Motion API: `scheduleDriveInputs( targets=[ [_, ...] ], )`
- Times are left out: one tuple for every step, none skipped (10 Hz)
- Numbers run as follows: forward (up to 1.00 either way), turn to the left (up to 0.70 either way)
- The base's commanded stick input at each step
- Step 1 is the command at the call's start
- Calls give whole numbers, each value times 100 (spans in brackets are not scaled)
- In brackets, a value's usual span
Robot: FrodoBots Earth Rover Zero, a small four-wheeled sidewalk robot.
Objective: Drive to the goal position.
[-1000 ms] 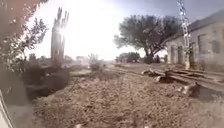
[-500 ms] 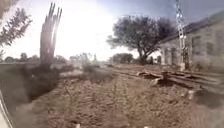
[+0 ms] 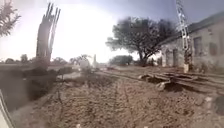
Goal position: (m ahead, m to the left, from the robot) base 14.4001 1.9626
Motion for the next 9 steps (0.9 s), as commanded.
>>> scheduleDriveInputs(
  targets=[
    [70,0],
    [70,0],
    [70,0],
    [70,0],
    [70,0],
    [70,0],
    [70,0],
    [70,0],
    [70,0]
  ],
)
